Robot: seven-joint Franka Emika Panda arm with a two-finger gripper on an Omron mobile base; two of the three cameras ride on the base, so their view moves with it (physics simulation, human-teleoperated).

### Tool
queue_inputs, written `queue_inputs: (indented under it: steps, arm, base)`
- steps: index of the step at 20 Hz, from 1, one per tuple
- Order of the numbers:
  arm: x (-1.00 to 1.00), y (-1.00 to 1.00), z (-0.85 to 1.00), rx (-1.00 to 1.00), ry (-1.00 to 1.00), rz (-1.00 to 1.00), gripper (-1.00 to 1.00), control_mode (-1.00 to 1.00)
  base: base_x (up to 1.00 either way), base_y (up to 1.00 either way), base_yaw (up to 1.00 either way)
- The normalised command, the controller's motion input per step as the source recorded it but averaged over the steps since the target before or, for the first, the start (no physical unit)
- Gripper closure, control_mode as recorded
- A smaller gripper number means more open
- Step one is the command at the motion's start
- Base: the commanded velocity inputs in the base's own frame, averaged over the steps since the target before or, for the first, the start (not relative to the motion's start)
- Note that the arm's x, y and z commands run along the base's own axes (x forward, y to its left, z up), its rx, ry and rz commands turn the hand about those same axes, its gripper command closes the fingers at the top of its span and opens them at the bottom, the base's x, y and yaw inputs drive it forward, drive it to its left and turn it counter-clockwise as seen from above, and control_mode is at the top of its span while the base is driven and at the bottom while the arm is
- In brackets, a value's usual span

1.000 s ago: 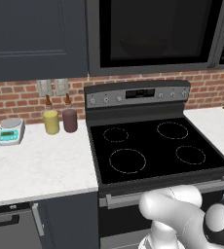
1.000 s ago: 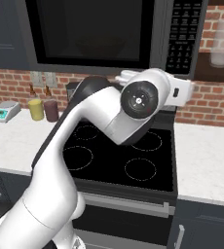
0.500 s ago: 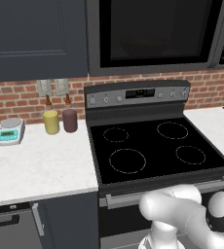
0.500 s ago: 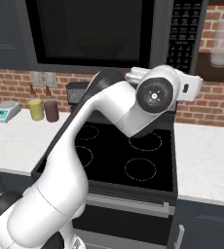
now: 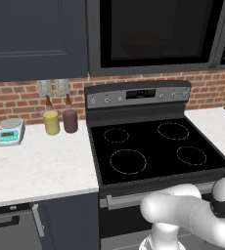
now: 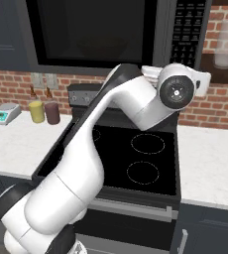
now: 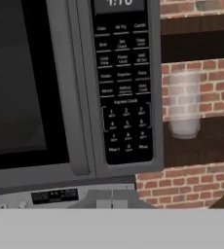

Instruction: Open the microwave, place the bowl with waffle inside the microwave, then close the microwave door and turn it on.

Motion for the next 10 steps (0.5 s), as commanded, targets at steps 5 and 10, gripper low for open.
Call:
queue_inputs:
  steps: [5, 10]
  arm:
    - [0.24, -0.25, 0.00, 0.01, 0.00, 0.08, 1.00, -1.00]
    - [0.28, -0.18, 0.00, 0.00, 0.00, 0.07, 1.00, -1.00]
  base:
    - [0.00, 0.00, 0.00]
    - [0.00, 0.00, 0.00]
